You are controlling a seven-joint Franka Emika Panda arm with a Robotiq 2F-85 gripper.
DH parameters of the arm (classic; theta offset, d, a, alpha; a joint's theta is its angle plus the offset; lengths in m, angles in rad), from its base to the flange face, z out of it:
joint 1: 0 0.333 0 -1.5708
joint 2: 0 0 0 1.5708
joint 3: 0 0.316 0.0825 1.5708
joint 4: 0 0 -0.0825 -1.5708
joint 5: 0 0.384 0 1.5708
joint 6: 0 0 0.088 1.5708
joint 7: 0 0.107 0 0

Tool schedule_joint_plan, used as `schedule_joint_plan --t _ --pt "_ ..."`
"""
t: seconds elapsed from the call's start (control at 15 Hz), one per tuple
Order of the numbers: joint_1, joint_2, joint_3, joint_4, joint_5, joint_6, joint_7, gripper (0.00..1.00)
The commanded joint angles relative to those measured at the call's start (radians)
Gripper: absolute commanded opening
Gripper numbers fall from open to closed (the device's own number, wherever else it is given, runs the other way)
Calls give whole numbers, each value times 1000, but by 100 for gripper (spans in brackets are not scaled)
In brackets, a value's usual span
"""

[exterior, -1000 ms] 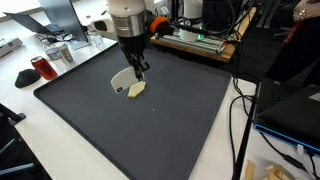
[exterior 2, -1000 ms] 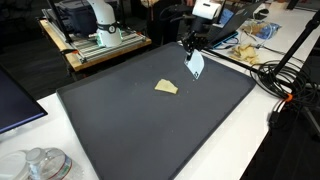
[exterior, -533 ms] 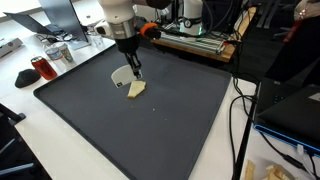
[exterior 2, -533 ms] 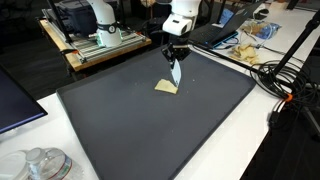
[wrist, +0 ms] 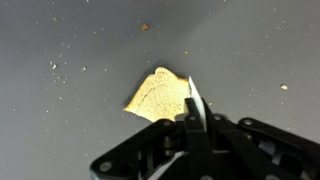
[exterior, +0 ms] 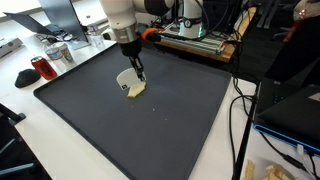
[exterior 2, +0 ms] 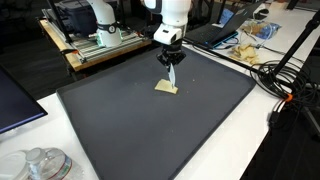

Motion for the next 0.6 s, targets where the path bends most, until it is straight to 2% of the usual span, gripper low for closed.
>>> schedule_joint_plan --t 0.0,0.53 --pt "3 -4 -7 -40 19 60 -19 1" --pt "7 55 -9 -34 15 104 -30 1"
